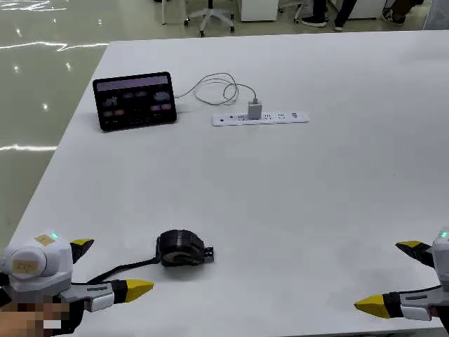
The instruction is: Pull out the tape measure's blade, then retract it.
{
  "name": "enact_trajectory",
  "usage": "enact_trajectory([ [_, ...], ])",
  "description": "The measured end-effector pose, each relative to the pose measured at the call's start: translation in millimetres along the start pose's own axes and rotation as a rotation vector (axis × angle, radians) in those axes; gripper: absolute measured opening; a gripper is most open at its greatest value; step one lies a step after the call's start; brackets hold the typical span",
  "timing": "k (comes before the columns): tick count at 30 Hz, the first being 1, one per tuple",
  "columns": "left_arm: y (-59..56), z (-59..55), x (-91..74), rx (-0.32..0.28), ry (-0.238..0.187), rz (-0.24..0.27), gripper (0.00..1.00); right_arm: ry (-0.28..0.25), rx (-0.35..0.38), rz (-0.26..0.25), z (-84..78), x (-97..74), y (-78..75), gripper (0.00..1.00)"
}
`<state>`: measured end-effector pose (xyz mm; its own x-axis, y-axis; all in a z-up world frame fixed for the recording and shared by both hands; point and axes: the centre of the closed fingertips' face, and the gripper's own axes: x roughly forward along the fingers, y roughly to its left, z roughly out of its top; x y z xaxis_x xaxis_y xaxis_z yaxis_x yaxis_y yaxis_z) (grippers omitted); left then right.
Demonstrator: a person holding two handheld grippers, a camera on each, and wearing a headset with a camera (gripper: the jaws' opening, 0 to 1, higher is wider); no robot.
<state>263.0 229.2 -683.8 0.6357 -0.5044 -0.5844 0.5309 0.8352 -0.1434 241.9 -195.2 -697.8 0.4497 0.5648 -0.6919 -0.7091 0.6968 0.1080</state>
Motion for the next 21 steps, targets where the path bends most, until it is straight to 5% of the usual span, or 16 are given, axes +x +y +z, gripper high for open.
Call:
enact_trajectory([
  [21,-0.9,0.2,0.4,-0.01,-0.009,-0.01,1.0,0.024,-0.006,0.014,-4.0,2.8,-0.6,0.98],
])
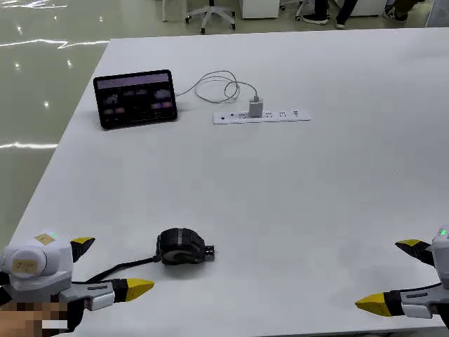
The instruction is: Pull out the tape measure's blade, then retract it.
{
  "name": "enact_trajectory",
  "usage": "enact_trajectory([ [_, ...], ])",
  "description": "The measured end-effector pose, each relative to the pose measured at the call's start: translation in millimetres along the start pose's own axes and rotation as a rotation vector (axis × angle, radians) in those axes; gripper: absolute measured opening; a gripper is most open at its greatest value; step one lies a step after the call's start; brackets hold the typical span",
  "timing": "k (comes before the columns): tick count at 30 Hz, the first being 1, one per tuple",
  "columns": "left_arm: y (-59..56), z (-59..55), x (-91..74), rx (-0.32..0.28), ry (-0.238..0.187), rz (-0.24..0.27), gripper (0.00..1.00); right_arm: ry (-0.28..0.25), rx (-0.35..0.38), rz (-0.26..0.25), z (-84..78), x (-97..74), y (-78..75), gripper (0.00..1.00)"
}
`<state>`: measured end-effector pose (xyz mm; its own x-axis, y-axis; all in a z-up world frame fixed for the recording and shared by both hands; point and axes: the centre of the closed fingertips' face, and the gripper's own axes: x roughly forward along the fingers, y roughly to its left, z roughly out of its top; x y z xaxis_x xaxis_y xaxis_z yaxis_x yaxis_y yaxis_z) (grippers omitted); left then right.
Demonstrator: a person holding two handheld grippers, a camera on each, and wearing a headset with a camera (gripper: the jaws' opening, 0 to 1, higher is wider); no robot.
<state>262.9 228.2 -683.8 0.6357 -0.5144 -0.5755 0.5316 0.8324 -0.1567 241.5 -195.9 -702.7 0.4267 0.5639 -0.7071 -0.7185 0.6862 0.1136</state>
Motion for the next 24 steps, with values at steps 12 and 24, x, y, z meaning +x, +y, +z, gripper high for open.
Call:
enact_trajectory([
  [12,-3.7,-6.2,3.6,0.024,0.034,-0.033,1.0,-0.013,-0.022,-0.016,7.0,3.6,-3.3,1.0],
  [24,-14.2,1.5,19.1,0.081,0.037,-0.07,1.0,-0.045,-0.046,0.015,26.3,17.4,2.6,1.0],
])
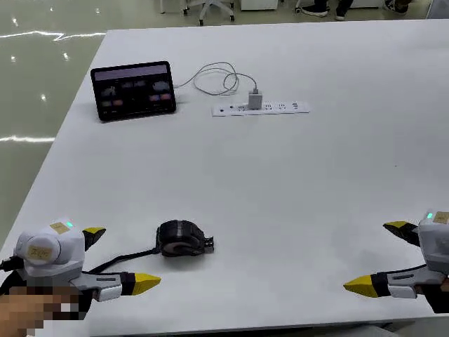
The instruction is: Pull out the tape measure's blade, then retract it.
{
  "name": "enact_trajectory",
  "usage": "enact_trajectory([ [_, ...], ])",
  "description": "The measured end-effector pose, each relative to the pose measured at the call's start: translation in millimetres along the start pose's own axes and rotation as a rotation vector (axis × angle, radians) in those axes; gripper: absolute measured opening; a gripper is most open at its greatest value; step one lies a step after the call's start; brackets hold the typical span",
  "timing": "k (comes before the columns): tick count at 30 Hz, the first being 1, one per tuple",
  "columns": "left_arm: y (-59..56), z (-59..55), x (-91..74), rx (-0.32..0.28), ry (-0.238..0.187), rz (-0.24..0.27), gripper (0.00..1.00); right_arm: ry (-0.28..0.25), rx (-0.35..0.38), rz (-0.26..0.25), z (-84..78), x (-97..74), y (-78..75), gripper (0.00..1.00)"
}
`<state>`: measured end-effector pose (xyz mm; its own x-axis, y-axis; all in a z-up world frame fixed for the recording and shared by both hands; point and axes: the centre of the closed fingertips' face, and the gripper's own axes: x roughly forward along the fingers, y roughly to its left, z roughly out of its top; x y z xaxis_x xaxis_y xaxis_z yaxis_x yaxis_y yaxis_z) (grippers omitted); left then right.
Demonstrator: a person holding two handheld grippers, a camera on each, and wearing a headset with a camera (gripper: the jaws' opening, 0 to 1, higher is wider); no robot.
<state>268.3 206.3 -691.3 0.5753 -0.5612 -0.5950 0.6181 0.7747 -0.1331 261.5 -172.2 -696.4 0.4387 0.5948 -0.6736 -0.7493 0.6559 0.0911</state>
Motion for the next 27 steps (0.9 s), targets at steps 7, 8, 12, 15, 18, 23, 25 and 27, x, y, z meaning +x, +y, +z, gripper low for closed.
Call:
enact_trajectory([
  [7,1.8,11.5,6.6,0.02,-0.015,-0.021,1.0,-0.016,0.002,0.027,8.9,5.7,6.7,1.0],
  [8,1.9,11.4,8.3,0.032,-0.002,-0.027,0.99,-0.017,-0.003,0.031,10.6,7.1,7.5,1.0],
  [12,2.1,16.2,13.5,0.075,0.014,-0.045,0.96,-0.021,-0.021,0.044,17.7,12.5,9.5,1.0],
  [15,2.2,22.5,18.3,0.094,0.021,-0.061,0.96,-0.03,-0.04,0.058,26.0,17.2,12.1,1.0],
  [18,0.5,28.0,24.9,0.148,0.049,-0.083,0.96,-0.03,-0.061,0.074,33.6,24.5,15.6,1.0],
  [23,-0.2,33.7,35.5,0.212,0.089,-0.116,0.95,-0.01,-0.12,0.109,40.9,38.2,20.4,1.0],
  [25,2.7,35.5,39.9,0.26,0.115,-0.114,0.96,-0.009,-0.132,0.122,46.1,42.7,25.2,1.0],
  [27,0.2,36.4,42.8,0.284,0.129,-0.133,0.95,-0.009,-0.146,0.131,49.9,46.0,26.2,1.0],
])
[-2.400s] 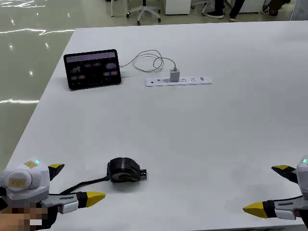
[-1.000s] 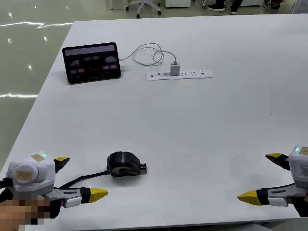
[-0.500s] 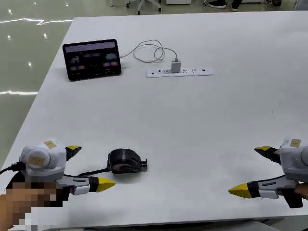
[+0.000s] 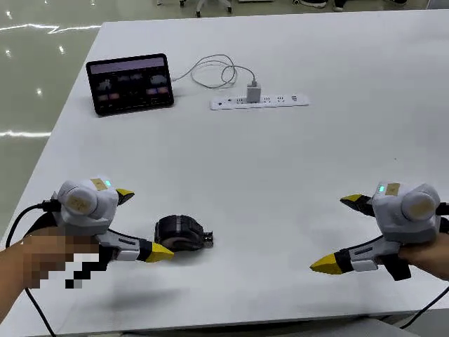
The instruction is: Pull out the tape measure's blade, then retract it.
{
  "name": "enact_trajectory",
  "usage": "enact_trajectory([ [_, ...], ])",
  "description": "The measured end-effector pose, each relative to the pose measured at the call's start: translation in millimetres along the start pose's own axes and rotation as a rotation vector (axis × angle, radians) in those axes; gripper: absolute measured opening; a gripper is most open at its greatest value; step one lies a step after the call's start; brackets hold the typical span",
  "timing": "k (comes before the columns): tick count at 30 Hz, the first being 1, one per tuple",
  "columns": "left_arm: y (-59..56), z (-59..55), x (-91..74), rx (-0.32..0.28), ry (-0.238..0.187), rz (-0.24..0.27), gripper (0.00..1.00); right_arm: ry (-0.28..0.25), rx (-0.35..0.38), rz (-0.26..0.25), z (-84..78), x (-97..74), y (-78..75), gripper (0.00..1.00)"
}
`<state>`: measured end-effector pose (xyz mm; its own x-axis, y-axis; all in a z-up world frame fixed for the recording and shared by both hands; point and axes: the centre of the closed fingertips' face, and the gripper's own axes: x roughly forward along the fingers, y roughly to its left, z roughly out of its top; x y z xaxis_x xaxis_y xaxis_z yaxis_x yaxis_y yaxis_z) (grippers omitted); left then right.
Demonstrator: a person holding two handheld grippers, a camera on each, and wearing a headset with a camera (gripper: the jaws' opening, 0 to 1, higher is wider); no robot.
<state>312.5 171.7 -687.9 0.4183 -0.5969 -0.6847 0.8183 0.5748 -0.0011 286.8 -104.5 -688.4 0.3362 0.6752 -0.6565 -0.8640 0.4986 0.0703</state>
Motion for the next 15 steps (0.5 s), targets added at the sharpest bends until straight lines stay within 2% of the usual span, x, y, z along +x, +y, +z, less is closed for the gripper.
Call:
enact_trajectory([
  [2,-1.3,3.6,3.7,0.014,0.008,-0.021,0.95,0.001,-0.012,0.011,4.2,4.6,-0.4,1.0],
  [5,-3.9,4.7,9.6,0.072,0.046,-0.054,0.93,0.012,-0.035,0.033,7.5,12.2,-3.0,1.0],
  [6,-7.4,4.8,12.1,0.102,0.065,-0.08,0.91,-0.014,0.003,0.053,13.8,15.0,-2.7,1.0],
  [10,-12.5,9.0,20.0,0.161,0.089,-0.113,0.83,-0.003,-0.028,0.064,22.2,21.7,-0.5,0.99],
  [13,-20.0,11.0,26.0,0.187,0.11,-0.159,0.78,-0.011,-0.028,0.088,30.3,29.1,2.5,0.99],
  [15,-22.7,9.4,28.1,0.213,0.129,-0.179,0.73,-0.012,-0.037,0.099,33.2,33.1,2.5,0.98],
])
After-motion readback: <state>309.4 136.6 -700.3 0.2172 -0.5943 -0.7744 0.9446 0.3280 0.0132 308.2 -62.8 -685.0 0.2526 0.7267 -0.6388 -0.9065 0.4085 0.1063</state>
